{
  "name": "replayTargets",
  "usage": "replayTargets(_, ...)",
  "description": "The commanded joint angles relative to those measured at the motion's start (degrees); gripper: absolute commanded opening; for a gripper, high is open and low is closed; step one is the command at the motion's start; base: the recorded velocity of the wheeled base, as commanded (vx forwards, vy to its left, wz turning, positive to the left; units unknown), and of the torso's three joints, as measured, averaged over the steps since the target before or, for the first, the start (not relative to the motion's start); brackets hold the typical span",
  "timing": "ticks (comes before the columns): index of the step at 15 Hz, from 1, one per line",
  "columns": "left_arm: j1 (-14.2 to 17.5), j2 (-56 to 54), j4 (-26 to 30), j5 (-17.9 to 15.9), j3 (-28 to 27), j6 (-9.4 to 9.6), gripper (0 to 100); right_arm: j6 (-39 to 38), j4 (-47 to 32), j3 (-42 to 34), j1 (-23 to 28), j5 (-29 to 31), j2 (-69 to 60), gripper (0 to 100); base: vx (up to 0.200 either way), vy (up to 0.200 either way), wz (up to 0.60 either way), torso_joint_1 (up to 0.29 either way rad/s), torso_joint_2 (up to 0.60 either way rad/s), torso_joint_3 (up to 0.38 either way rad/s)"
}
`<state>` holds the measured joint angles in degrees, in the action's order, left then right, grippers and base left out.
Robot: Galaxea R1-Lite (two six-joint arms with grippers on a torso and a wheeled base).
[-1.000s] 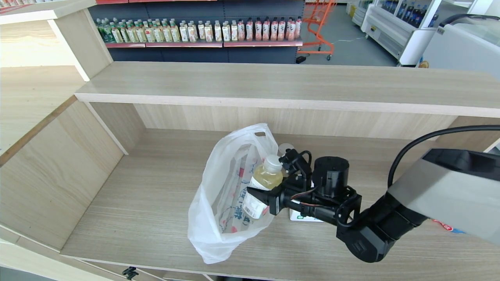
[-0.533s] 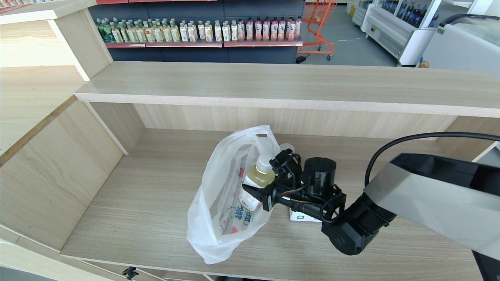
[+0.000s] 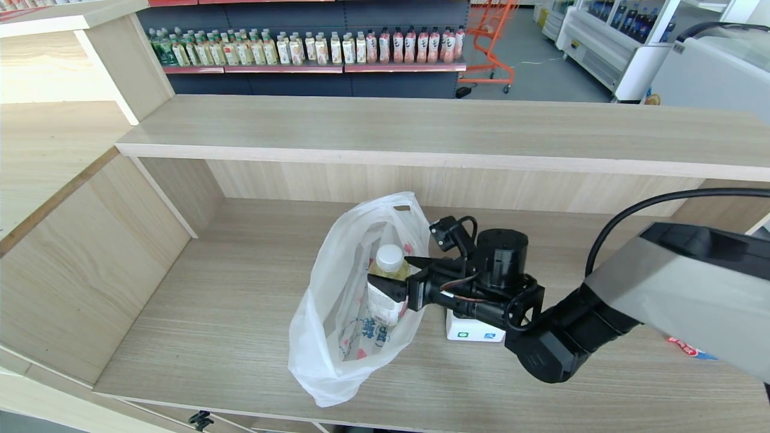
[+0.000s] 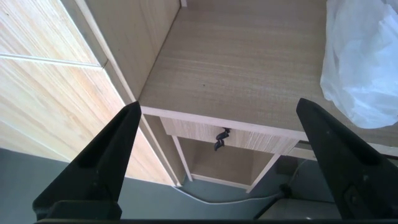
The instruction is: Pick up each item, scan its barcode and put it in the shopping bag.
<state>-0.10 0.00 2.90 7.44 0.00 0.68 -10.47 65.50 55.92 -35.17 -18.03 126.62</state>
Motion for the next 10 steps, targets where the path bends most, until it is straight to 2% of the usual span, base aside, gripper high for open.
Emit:
replayTargets(1, 0.01, 0.09, 0.00, 0.03, 0.00, 0.02, 100, -6.67, -4.42, -0.81, 0.28, -0.08, -9.38, 100, 0.000, 0.000, 0.00, 0.000, 0.00, 0.000)
replayTargets(2, 0.01, 0.09, 0.00, 0.03, 0.00, 0.02, 100, -9.74, -8.11, -2.83, 0.28, -0.43, -14.65, 100, 0.000, 0.000, 0.00, 0.000, 0.00, 0.000)
replayTargets(4, 0.01, 0.09, 0.00, 0.03, 0.00, 0.02, 100, -10.36, -11.36, -10.04, 0.63, -3.24, -21.95, 100, 0.000, 0.000, 0.00, 0.000, 0.00, 0.000)
replayTargets(7, 0.01, 0.00, 0.00, 0.03, 0.00, 0.02, 100, -10.09, -12.15, -20.94, 5.73, -6.32, -32.76, 100, 0.000, 0.000, 0.00, 0.000, 0.00, 0.000)
replayTargets(8, 0.01, 0.09, 0.00, 0.03, 0.00, 0.02, 100, -9.30, -15.40, -23.31, 8.01, -6.40, -37.68, 100, 0.000, 0.000, 0.00, 0.000, 0.00, 0.000)
replayTargets(10, 0.01, 0.09, 0.00, 0.03, 0.00, -0.07, 100, -4.12, -30.26, -23.05, 14.87, -6.23, -45.41, 100, 0.000, 0.000, 0.00, 0.000, 0.00, 0.000)
